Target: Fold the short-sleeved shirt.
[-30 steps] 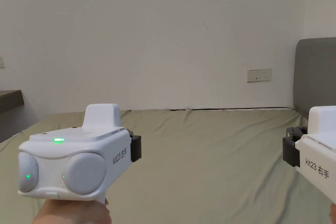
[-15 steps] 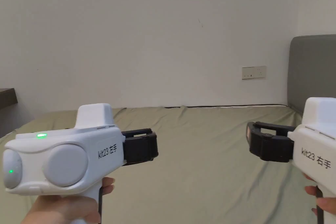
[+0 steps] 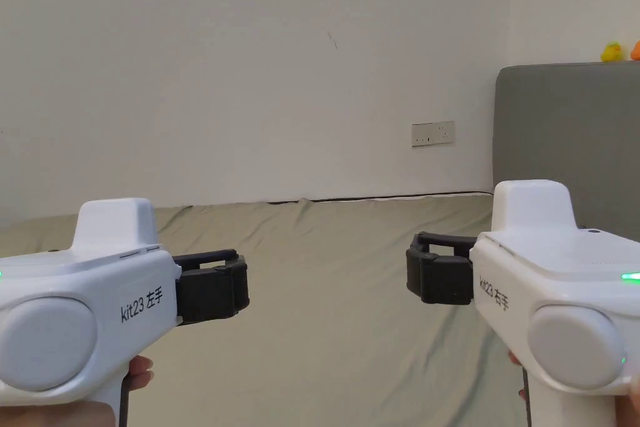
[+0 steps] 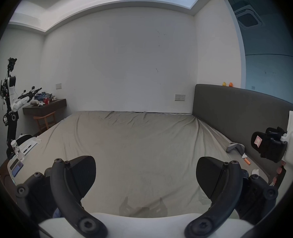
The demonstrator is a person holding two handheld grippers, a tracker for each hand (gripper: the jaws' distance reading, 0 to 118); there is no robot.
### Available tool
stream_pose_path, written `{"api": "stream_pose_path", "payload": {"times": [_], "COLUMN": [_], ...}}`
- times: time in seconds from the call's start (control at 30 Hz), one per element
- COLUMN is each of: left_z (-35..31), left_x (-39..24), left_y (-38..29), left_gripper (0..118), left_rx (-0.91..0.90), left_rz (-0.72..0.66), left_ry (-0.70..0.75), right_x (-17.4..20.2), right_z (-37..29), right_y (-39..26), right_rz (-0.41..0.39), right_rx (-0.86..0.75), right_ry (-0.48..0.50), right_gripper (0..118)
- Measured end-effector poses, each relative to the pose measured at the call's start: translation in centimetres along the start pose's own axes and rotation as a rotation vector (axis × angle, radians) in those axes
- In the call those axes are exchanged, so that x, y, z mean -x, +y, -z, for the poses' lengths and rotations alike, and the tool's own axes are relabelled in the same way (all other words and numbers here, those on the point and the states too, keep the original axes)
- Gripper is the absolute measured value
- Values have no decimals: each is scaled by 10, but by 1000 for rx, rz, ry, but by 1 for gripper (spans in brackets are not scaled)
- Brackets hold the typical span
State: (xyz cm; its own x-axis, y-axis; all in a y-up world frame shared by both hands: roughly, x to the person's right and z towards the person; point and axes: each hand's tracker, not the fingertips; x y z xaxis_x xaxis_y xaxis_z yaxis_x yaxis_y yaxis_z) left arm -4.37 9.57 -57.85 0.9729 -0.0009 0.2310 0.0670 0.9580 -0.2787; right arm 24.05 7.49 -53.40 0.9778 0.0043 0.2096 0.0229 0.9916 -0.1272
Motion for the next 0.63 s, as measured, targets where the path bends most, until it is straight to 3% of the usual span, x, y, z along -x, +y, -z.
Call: {"api": "stream_pose_path", "payload": {"times": [0.07,0.13,0.23,0.43,0.53,0.63], "left_z": [-1,-2,-2,-4,-4,-3], "left_x": [1,1,0,-3,-3,-2], "left_y": [0,1,1,2,3,3], "left_gripper": [114,114,114,114,114,114], "left_rx": [1,-6,-6,-8,-7,-3], "left_rz": [-9,-3,1,15,13,25], "left_ry": [-2,2,4,12,5,14], "right_x": [-4,-11,-14,-25,-24,-19], "right_z": [0,1,-6,-11,-13,-13], "right_y": [6,4,8,4,7,10], "right_rz": [11,118,110,156,151,96], "right_rx": [13,37,-8,-84,-90,-106], "right_ry": [-7,17,6,179,168,108], "right_gripper": [118,118,118,118,118,118]}}
